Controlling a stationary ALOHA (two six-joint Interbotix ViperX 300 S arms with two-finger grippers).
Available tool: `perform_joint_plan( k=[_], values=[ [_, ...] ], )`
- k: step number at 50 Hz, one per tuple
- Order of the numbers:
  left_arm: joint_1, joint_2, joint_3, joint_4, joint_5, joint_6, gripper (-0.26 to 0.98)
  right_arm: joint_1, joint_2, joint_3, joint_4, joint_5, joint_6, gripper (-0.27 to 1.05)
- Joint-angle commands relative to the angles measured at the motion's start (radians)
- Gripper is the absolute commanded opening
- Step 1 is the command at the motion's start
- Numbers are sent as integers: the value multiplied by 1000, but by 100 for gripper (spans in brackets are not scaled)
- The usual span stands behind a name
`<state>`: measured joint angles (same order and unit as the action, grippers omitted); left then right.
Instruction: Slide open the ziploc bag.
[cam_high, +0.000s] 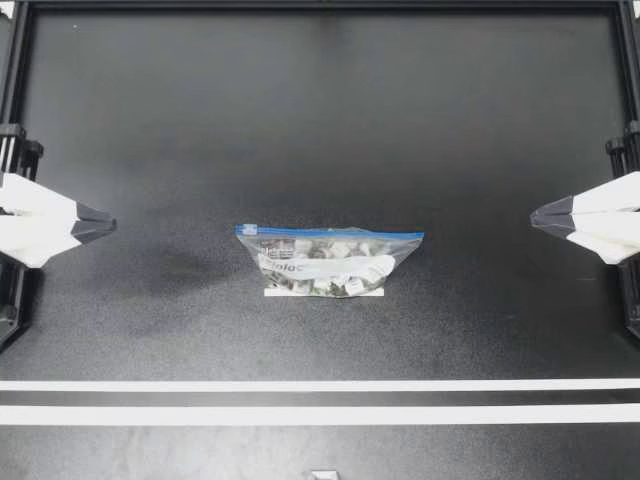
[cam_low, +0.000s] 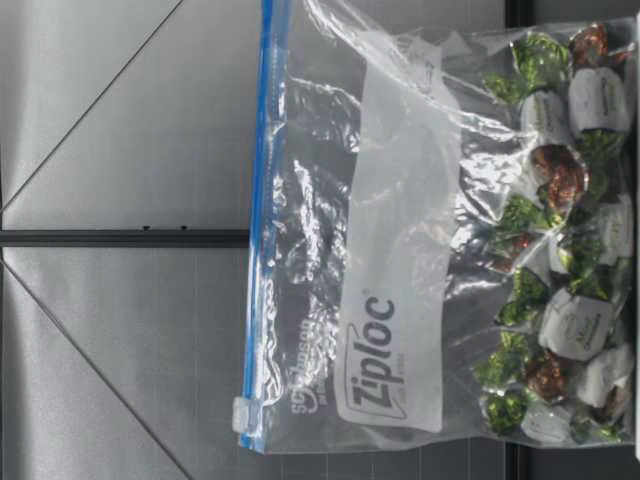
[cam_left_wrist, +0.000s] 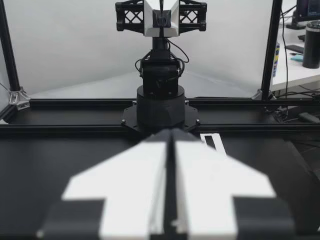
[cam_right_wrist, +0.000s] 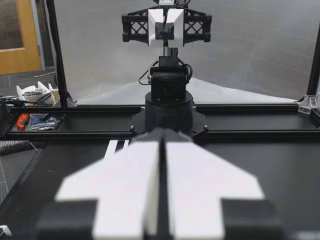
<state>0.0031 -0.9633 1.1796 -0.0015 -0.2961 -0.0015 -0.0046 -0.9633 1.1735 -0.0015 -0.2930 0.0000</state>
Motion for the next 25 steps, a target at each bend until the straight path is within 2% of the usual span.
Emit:
perform_joint_plan(
  k=[1, 9, 15, 21, 25],
  values=[
    [0, 21, -14, -5, 0, -6, -15, -2, 6, -8, -2, -5, 2, -15],
    [0, 51, 0, -5, 2, 8, -18, -2, 12, -9, -2, -17, -2, -18],
    [5, 106, 58, -5, -6, 23, -18, -2, 38, -14, -2, -54, -2, -18],
    [66, 212, 101, -11, -14, 18, -18, -2, 106, -29, 0, -130, -8, -18],
    [91, 298, 103, -43, -28, 15, -18, -8, 169, -57, -2, -183, -8, -18]
  ],
)
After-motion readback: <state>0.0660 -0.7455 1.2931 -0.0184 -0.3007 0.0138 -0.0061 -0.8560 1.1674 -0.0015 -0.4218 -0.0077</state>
